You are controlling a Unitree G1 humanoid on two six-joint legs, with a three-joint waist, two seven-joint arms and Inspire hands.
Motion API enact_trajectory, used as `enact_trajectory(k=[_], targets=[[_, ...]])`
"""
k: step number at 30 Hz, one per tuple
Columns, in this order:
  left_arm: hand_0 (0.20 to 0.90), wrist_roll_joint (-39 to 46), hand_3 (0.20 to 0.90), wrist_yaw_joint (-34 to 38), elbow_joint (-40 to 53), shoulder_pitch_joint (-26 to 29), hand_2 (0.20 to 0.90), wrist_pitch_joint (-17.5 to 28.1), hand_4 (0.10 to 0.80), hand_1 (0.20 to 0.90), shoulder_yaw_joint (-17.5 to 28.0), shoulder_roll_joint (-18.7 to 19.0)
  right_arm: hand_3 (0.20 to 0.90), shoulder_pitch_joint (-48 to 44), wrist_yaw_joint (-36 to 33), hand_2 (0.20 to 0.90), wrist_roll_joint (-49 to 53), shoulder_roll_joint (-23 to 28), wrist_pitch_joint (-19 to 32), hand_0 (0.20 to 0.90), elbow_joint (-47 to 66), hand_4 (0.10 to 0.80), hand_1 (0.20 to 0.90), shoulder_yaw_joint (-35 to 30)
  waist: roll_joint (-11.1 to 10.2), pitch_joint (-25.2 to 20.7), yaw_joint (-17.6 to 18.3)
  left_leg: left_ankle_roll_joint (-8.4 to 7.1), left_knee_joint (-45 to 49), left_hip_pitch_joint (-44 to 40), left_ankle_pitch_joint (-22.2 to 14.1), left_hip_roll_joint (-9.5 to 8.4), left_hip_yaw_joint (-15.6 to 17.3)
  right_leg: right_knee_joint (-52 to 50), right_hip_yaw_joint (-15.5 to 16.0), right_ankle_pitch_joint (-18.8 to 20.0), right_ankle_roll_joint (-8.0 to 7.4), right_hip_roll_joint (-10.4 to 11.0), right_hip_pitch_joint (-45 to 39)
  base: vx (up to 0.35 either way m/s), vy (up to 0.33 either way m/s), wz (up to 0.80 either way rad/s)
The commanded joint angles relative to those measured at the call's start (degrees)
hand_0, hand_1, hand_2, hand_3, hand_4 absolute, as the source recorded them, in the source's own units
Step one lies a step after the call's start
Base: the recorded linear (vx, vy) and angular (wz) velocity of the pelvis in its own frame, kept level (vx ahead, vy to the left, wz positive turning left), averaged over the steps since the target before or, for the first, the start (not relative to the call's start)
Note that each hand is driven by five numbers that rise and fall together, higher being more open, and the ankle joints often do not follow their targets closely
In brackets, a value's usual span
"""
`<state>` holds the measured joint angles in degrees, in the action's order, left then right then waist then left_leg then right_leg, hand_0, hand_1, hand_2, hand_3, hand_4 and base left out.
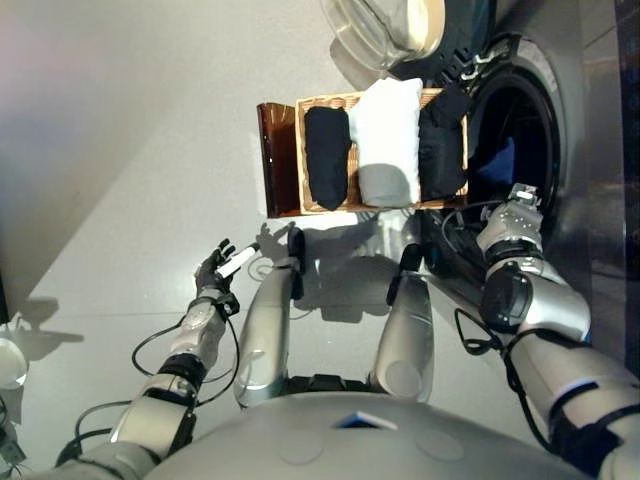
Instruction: Pick up the clothes and place them into the washing machine
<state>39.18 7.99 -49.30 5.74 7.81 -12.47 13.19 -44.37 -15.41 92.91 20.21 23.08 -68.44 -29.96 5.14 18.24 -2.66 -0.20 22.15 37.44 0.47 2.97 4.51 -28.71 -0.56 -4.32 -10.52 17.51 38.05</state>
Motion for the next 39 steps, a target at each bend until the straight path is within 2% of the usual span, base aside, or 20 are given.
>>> enact_trajectory(k=[1,10,19,20,21,22,28,39], targets=[[0.9,1.0,0.9,1.6,0.5,-1.6,0.9,1.6,0.8,0.9,0.2,3.1,0.2,-0.2,-0.3,0.2,0.2,14.1,6.8,0.2,2.0,0.3,0.2,-2.2,0.8,-3.9,1.0,-3.09,6.9,-1.6,-9.1,0.78,0.8,2.9,-0.8,2.9,1.63,-1.0,-0.4,0.0,0.0,0.0],[0.9,1.3,0.9,1.5,-0.1,-2.0,0.9,1.4,0.8,0.9,0.6,2.8,0.2,2.2,-1.7,0.2,0.2,14.6,7.3,0.2,1.0,0.3,0.2,-4.5,1.0,-4.4,1.5,-2.86,7.3,-1.2,-9.5,0.76,1.1,3.0,-1.2,2.9,1.51,-1.0,0.0,0.005,0.008,-0.01],[0.9,1.7,0.9,1.6,0.5,-2.5,0.9,1.5,0.8,0.9,0.3,2.8,0.2,1.5,-0.8,0.2,0.2,12.8,7.2,0.2,2.3,0.3,0.2,-2.6,1.0,-4.3,1.5,-2.82,7.3,-1.6,-9.6,0.61,1.4,3.6,-1.5,3.1,1.52,-1.0,-0.6,0.008,0.009,-0.04],[0.9,1.6,0.9,1.6,0.4,-2.5,0.9,1.5,0.8,0.9,0.3,2.8,0.216,1.6,-0.8,0.216,-0.1,12.6,7.0,0.216,2.5,0.312,0.216,-2.4,0.9,-4.2,1.5,-2.82,7.3,-1.6,-9.6,0.61,1.4,3.7,-1.5,3.1,1.55,-0.9,-0.6,0.0,0.0,0.0],[0.9,1.6,0.9,1.6,0.4,-2.5,0.9,1.6,0.8,0.9,0.4,2.8,0.469,1.6,-0.8,0.469,-0.1,12.6,7.0,0.469,2.5,0.492,0.469,-2.4,0.9,-4.2,1.5,-2.82,7.3,-1.6,-9.6,0.61,1.4,3.7,-1.5,3.1,1.55,-0.9,-0.6,0.0,0.0,0.0],[0.9,1.5,0.9,1.7,0.1,-2.5,0.9,1.5,0.8,0.9,0.5,2.7,0.9,1.9,-1.0,0.9,-0.5,12.5,6.7,0.9,2.2,0.8,0.9,-2.4,0.9,-4.2,1.5,-2.81,7.4,-1.6,-9.6,0.6,1.4,3.7,-1.4,3.1,1.58,-0.9,-0.7,0.0,0.0,0.0],[0.9,1.6,0.9,1.9,-0.7,-2.1,0.9,1.5,0.8,0.9,0.8,2.6,0.9,2.4,-1.1,0.9,-0.2,11.8,6.3,0.9,1.4,0.8,0.9,-2.3,0.7,-4.1,1.5,-2.84,7.3,-1.7,-9.6,0.56,1.4,3.8,-1.4,2.9,1.67,-1.0,-1.0,0.0,0.0,0.0],[0.9,2.8,0.9,2.2,-0.8,-1.8,0.9,1.3,0.8,0.9,1.1,2.1,0.9,4.9,-1.0,0.9,0.7,6.9,6.6,0.9,2.2,0.8,0.9,-2.5,0.4,-3.9,1.7,-2.85,6.7,-3.0,-9.6,0.62,1.5,4.5,-1.5,2.8,1.65,-1.3,-2.6,0.0,0.0,0.0]])
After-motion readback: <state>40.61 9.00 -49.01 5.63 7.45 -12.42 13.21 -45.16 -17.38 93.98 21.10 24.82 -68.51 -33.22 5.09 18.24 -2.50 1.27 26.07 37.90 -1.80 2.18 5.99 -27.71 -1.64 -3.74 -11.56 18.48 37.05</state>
